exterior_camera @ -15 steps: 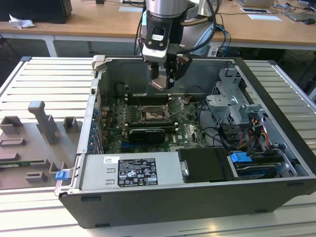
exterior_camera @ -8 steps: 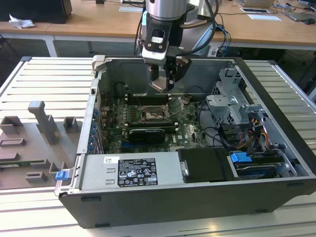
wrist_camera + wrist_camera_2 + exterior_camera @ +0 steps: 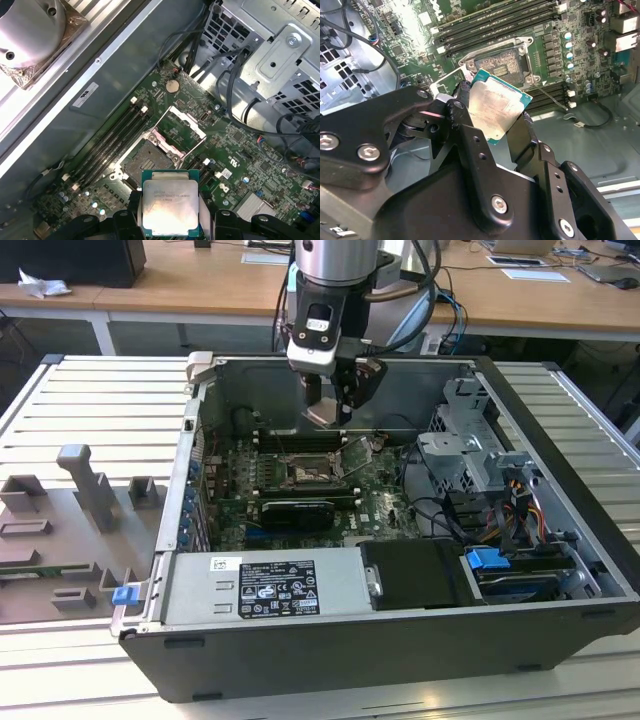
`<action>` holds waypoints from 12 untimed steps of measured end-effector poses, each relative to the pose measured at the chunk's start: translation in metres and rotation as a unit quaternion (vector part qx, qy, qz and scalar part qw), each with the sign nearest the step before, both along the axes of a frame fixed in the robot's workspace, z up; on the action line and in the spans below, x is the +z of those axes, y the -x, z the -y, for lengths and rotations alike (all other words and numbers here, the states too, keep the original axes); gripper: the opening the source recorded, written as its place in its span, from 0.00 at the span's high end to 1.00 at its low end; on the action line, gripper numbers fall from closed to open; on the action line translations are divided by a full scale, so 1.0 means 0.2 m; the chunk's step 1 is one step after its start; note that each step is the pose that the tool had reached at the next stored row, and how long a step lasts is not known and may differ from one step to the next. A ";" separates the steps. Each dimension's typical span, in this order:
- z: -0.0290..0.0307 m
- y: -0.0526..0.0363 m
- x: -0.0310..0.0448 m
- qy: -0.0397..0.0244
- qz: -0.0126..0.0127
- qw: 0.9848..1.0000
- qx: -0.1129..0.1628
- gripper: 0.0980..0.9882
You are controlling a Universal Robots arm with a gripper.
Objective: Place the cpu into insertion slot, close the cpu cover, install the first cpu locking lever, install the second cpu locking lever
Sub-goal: 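Place the cpu into insertion slot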
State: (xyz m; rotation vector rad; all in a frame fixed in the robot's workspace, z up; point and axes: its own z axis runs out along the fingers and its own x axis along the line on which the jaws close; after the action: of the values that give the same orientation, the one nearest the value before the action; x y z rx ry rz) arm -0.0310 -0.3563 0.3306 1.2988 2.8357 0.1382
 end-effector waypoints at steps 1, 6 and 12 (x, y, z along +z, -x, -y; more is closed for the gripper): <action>0.000 0.000 -0.003 0.000 0.000 1.000 0.000 0.51; 0.000 0.000 -0.013 0.000 0.000 1.000 -0.001 0.51; 0.000 0.000 -0.024 0.000 0.000 1.000 -0.002 0.51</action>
State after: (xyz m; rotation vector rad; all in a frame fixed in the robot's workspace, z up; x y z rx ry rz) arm -0.0310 -0.3563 0.3259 1.3056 2.8323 0.1381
